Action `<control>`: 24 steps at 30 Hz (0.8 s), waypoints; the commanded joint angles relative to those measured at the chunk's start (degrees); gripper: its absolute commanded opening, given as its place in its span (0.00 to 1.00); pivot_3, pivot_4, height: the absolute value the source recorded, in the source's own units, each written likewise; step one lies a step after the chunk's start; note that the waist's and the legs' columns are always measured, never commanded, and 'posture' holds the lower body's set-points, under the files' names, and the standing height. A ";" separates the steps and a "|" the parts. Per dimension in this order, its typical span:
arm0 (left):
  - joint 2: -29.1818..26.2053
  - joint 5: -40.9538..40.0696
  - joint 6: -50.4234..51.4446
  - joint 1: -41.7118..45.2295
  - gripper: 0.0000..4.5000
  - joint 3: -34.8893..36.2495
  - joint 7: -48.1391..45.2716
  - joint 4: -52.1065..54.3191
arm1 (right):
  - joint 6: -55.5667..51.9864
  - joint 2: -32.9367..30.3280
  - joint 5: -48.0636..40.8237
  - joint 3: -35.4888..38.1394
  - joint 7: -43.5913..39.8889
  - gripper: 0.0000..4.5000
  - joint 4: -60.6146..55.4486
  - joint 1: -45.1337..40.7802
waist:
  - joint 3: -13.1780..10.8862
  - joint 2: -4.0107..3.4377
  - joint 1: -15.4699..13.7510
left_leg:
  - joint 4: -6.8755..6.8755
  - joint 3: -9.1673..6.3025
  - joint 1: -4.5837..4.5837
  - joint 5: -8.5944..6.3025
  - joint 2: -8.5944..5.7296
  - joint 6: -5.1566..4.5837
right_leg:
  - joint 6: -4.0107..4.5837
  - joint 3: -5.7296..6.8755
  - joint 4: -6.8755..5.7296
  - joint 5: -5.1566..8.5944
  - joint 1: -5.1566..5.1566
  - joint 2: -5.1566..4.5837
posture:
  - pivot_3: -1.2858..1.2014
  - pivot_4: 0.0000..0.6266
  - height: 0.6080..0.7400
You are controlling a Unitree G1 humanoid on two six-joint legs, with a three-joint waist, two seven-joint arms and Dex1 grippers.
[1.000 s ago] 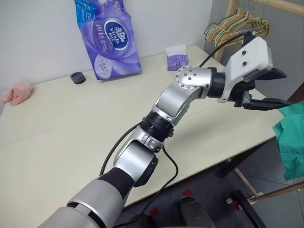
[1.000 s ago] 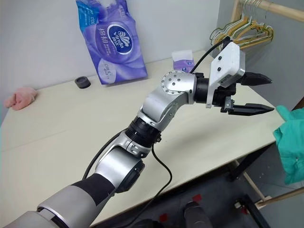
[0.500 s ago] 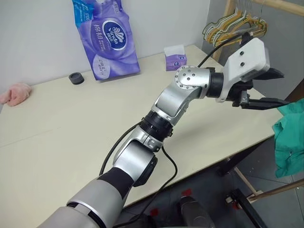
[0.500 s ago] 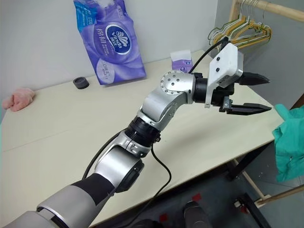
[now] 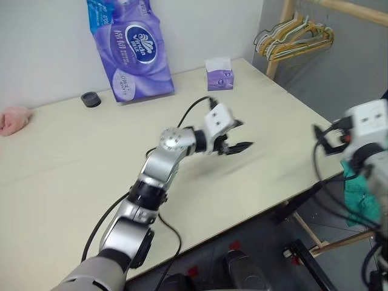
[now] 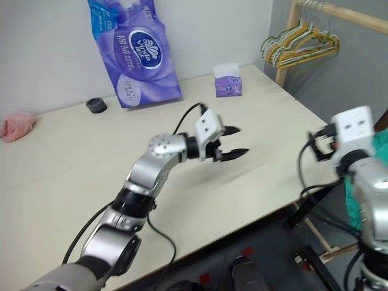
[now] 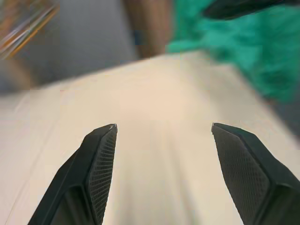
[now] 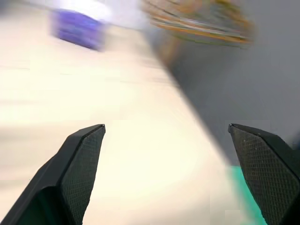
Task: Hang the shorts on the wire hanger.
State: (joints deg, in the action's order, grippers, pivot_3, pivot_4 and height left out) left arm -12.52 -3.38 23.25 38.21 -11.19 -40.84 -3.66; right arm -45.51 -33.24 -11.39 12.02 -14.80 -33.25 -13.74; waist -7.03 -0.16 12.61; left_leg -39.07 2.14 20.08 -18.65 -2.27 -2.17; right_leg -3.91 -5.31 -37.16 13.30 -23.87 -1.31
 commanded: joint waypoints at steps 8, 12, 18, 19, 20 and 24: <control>6.54 13.25 2.87 -23.47 0.76 17.52 41.86 14.13 | 29.45 14.04 6.41 -16.57 -0.62 1.00 15.44 4.05 | 1.67 1.48 -7.76 | -0.02 -0.18 0.43 0.02 -0.03 0.04 | 0.34 0.36 0.09 -0.27 -0.35 -0.17 | 0.52 0.07 1.00; 7.08 10.51 -0.93 -27.05 0.76 18.88 42.28 13.75 | 34.31 18.84 5.80 -15.54 0.11 1.00 24.66 2.90 | 2.12 1.93 -11.30 | 0.02 -0.41 0.47 0.05 0.03 0.09 | 0.65 0.81 0.17 -0.45 -0.32 -0.22 | 0.54 0.08 1.00; 6.35 8.60 -2.77 -26.01 0.76 19.55 42.25 10.26 | 38.81 21.06 5.40 -13.50 0.33 1.00 33.11 -0.10 | 2.25 2.01 -14.06 | -0.04 -0.98 0.58 0.34 -0.05 0.27 | 0.97 1.46 0.15 -0.64 -0.21 -0.39 | 0.56 0.09 1.00; 6.31 8.20 -3.17 -25.70 0.76 19.66 42.22 9.69 | 39.22 21.26 5.29 -13.22 0.30 1.00 34.14 -0.57 | 2.26 2.01 -14.07 | -0.03 -1.10 0.60 0.39 -0.05 0.32 | 1.01 1.57 0.14 -0.67 -0.20 -0.37 | 0.56 0.09 1.00; 6.25 7.75 -3.35 -25.45 0.76 19.57 41.92 9.26 | 39.76 21.23 5.51 -13.24 0.10 1.00 34.82 -0.83 | 2.27 2.01 -14.07 | -0.03 -1.25 0.61 0.44 -0.04 0.38 | 1.06 1.67 0.13 -0.69 -0.19 -0.34 | 0.56 0.09 1.00; 5.62 5.66 -3.49 -24.57 0.76 19.01 39.55 8.83 | 41.14 21.30 5.77 -13.39 -0.61 1.00 35.75 -0.97 | 2.27 2.00 -14.07 | 0.03 -1.73 0.69 0.64 0.01 0.70 | 1.33 2.01 0.04 -0.66 -0.19 -0.19 | 0.57 0.10 1.00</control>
State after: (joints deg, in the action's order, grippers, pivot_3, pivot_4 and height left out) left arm -6.38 3.21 20.84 12.06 8.12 -0.45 3.90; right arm -6.25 -12.12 -5.60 -2.11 -15.03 3.47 -13.60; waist -4.76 1.84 -1.46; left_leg -39.03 0.28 20.78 -17.97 -2.24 -1.42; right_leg -2.51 -3.16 -37.15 12.67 -24.06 -1.49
